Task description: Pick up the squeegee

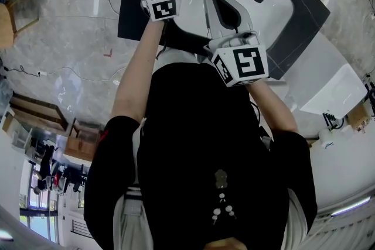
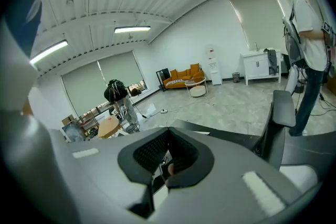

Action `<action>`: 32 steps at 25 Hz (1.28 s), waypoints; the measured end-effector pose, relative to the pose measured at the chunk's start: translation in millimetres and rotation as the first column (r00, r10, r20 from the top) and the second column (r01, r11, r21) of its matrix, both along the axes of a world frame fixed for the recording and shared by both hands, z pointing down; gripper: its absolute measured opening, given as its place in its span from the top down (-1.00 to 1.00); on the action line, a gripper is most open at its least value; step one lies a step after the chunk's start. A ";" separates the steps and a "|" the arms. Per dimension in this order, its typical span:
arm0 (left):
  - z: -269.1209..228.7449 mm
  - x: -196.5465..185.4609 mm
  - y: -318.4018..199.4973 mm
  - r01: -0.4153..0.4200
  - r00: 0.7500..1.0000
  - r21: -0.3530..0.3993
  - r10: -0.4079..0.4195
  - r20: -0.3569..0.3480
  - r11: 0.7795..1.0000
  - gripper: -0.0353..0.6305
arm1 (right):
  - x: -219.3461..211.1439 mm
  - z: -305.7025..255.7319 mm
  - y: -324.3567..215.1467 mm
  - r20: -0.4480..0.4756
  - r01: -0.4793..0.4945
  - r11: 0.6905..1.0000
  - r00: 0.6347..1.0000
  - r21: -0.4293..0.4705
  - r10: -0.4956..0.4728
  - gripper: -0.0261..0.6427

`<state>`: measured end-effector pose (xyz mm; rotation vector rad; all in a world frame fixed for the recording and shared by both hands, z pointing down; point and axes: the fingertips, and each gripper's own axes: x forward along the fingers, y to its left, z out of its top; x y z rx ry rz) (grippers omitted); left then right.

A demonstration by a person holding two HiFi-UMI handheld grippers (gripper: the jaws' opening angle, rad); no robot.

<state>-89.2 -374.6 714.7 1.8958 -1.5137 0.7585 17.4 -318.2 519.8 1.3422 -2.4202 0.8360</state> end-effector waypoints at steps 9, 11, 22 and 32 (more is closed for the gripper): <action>2.8 -8.2 1.1 0.026 0.999 -0.007 -0.026 0.025 1.000 0.57 | 8.1 1.0 3.1 -0.013 -0.017 1.000 1.000 0.006 0.017 0.92; 1.3 -9.1 2.9 0.026 0.999 -0.001 -0.026 0.029 1.000 0.58 | 9.3 -0.2 5.5 -0.015 -0.020 1.000 1.000 0.011 0.021 0.92; -11.4 -10.5 17.3 0.027 0.999 0.034 -0.028 0.021 0.999 0.58 | 7.7 -5.7 21.9 -0.020 -0.029 0.999 0.999 0.019 0.030 0.92; -29.3 -17.6 41.8 0.022 1.000 0.067 -0.022 0.002 0.998 0.58 | -1.0 -14.9 44.7 -0.024 -0.023 0.999 0.999 0.041 0.024 0.92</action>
